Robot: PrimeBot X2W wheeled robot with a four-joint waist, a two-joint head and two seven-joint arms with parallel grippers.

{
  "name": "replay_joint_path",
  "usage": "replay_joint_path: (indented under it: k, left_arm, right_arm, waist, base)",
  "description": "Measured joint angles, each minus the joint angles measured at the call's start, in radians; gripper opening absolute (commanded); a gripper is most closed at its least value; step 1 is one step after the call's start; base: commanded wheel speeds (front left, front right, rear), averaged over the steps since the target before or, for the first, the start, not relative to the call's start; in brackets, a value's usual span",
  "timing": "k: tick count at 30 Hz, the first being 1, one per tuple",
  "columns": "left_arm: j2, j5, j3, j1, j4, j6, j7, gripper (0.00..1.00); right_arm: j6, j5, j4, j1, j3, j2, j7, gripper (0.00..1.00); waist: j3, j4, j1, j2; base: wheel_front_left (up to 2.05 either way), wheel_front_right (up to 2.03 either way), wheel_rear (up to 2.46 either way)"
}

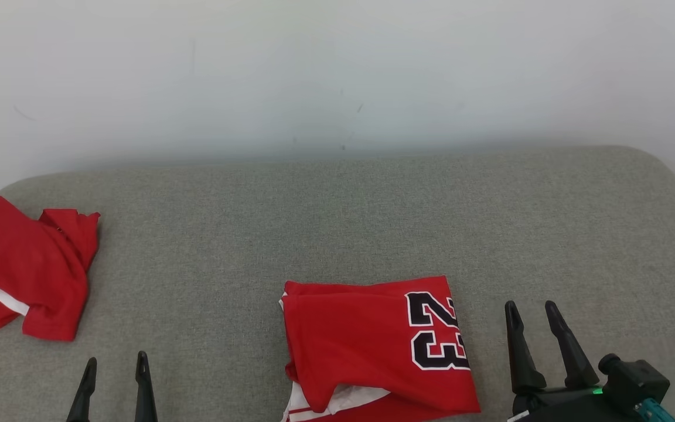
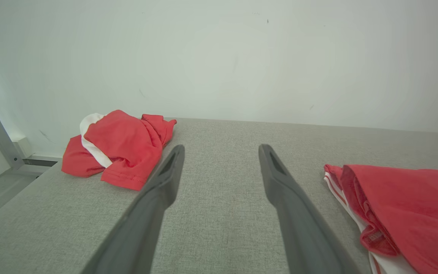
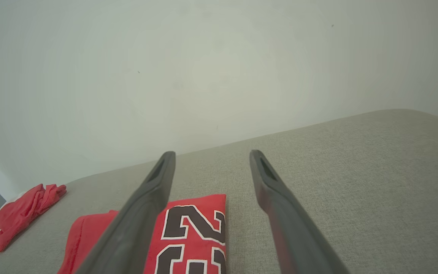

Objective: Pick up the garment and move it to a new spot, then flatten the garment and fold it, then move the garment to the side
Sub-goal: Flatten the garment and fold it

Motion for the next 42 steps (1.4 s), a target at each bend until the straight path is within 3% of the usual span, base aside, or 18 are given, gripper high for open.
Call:
replay_joint_path:
  k: [11, 28, 42]
  left_arm:
    - [0.001, 0.003, -0.036, 0.008, 0.017, -0.009, 0.000, 1.00]
    - [-0.002, -0.019, -0.396, -0.048, 0.169, -0.026, 0.000, 1.00]
    - [0.005, -0.051, -0.454, -0.112, 0.324, -0.026, 0.000, 1.00]
  right_arm:
    - [0.000, -0.029, -0.016, 0.034, -0.024, 0.036, -0.003, 1.00]
    - [0.000, -0.037, -0.004, 0.013, -0.014, 0.046, -0.004, 1.00]
    - [0.000, -0.043, -0.008, -0.007, -0.024, 0.052, -0.004, 1.00]
  waist:
    - [0.009, 0.000, 0.0000, 0.0000]
    - [0.041, -0.054, 0.0001, 0.0000]
    - [0.087, -0.131, 0.0000, 0.0000]
  base:
    - [0.00, 0.00, 0.00]
    - [0.00, 0.00, 0.00]
    - [0.00, 0.00, 0.00]
